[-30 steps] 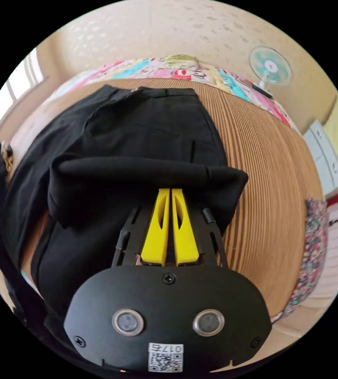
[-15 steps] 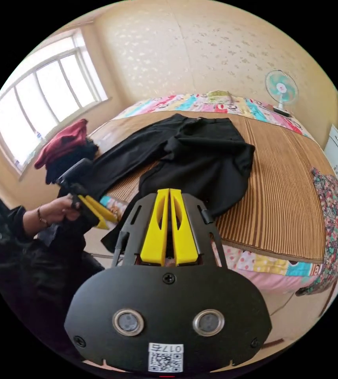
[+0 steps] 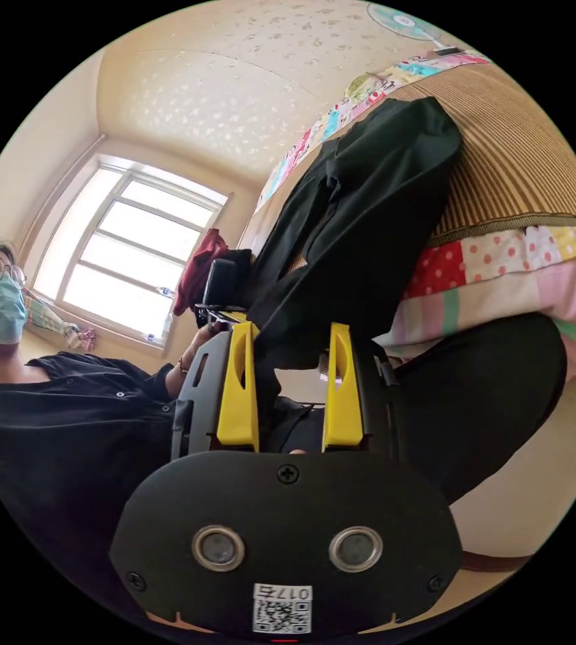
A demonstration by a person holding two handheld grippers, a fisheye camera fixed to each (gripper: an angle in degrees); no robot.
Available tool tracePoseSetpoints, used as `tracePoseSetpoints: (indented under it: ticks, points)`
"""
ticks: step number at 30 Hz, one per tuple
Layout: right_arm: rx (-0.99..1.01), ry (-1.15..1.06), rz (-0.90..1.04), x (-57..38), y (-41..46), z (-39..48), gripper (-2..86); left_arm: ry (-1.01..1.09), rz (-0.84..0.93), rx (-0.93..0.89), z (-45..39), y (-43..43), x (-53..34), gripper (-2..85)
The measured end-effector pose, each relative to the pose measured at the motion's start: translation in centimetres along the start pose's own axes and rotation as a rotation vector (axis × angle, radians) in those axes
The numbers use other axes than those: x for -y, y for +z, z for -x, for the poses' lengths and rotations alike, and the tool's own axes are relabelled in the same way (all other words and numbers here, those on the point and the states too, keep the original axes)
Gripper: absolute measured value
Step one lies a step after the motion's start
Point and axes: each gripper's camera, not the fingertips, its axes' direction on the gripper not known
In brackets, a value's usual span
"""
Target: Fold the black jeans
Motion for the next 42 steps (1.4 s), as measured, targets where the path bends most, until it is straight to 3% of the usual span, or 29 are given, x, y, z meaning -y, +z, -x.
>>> tracePoseSetpoints:
  ticks: [6, 11, 15, 17, 21, 24, 28, 34, 37, 42]
  points:
    - [0.203, -0.008, -0.012, -0.2, -2.6, 0.7, 15.7, 0.175, -0.006, 0.085, -9.1, -0.5, -2.5, 1.5]
    - [0.390, -0.088, -0.004, -1.8, -6.8, -0.7, 5.6, 0.301, 0.095, 0.072, -13.9, 1.9, -4.1, 4.7]
    - [0.583, -0.126, -0.013, -5.7, -9.5, -3.2, 3.4, 0.364, 0.241, -0.108, -15.5, 4.5, -5.2, 6.2]
    - [0.559, -0.032, -0.029, -7.7, -10.4, -5.6, 3.0, 0.373, 0.251, -0.163, -15.5, 4.8, -5.7, 6.1]
    - [-0.015, 0.188, 0.150, -11.9, -11.3, -9.3, 2.5, 0.330, 0.198, -0.166, -13.9, 3.8, -6.1, 4.2]
    - [0.128, 0.180, 0.048, -12.6, -12.6, -9.8, 2.2, 0.258, 0.163, -0.097, -12.4, 3.0, -5.8, 5.1]
    - [0.179, -0.045, 0.024, -9.5, -10.6, -4.2, 2.0, 0.136, 0.113, 0.158, -11.2, 2.4, -4.6, 12.9]
    - [0.312, -0.278, 0.099, -3.3, -2.9, 1.9, 2.0, 0.086, -0.006, 0.191, -10.7, 2.1, -2.3, 16.2]
    - [0.438, -0.245, 0.123, -1.1, 1.8, 1.3, 2.1, 0.044, -0.042, 0.169, -10.3, 0.9, -2.2, 17.1]
    - [0.332, -0.288, 0.246, 0.7, 8.8, 3.9, 2.3, 0.019, -0.048, 0.295, -11.2, -0.1, -3.1, 15.3]
